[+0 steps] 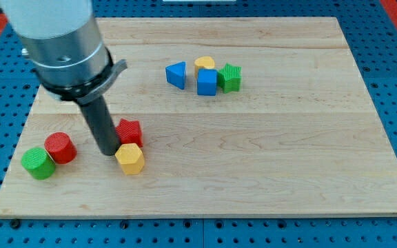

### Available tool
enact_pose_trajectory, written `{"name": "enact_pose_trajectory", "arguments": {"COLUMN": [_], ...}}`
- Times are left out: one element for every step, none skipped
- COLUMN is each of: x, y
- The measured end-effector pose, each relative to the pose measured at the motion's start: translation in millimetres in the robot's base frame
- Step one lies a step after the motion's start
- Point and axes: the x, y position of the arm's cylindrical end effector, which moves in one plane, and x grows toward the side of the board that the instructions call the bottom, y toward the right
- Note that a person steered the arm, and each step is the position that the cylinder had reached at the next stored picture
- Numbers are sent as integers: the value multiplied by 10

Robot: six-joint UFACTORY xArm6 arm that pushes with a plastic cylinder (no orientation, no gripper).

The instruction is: Slide the red star to the vertically above the yellow hexagon

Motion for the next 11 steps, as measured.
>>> {"name": "enact_pose_trajectory", "arguments": {"x": [-161, -195, -204, -311, -569, -744, -554, -480, -815, -1100, -1383], "y": [247, 613, 1054, 1145, 726, 239, 240, -39, -181, -369, -484]}}
